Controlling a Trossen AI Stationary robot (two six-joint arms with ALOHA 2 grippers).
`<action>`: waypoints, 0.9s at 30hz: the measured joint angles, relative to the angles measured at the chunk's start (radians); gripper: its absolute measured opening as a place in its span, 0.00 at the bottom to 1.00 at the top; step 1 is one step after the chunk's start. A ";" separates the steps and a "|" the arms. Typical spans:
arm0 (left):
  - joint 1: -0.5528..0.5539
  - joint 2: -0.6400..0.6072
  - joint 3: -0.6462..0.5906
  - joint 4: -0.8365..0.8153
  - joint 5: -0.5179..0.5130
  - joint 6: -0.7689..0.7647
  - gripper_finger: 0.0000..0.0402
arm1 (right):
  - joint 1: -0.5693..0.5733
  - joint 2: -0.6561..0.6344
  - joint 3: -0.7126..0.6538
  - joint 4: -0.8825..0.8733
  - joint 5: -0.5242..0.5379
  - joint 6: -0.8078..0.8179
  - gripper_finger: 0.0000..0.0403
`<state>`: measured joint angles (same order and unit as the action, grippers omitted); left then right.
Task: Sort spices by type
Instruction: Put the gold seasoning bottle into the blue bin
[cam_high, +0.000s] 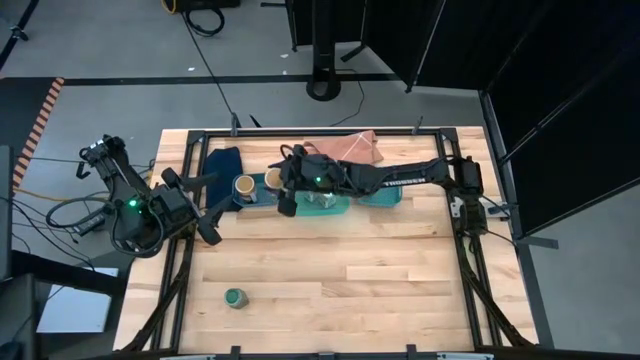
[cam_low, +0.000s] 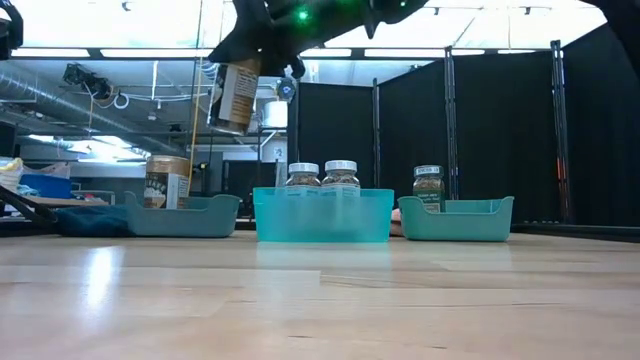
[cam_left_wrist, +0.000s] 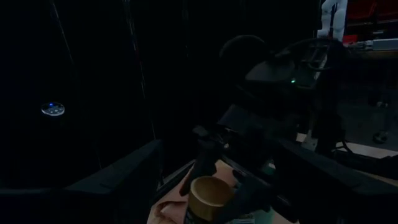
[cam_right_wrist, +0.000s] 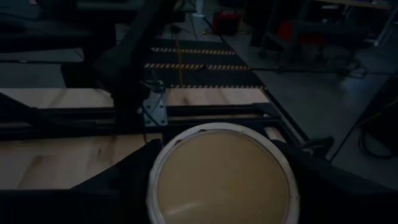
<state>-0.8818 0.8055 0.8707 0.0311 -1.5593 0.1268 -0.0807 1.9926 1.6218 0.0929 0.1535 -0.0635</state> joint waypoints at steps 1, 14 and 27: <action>0.000 0.000 0.000 0.000 0.000 0.000 0.77 | -0.006 0.001 0.000 0.000 -0.001 0.000 0.70; 0.000 0.000 0.000 0.000 0.000 -0.001 0.77 | -0.053 0.001 0.000 0.004 -0.042 0.000 0.70; 0.000 0.004 0.000 0.004 0.000 -0.002 0.77 | -0.053 0.138 0.095 0.040 -0.045 -0.001 0.71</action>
<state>-0.8814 0.8094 0.8707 0.0346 -1.5592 0.1250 -0.1333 2.1306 1.7165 0.1328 0.1089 -0.0646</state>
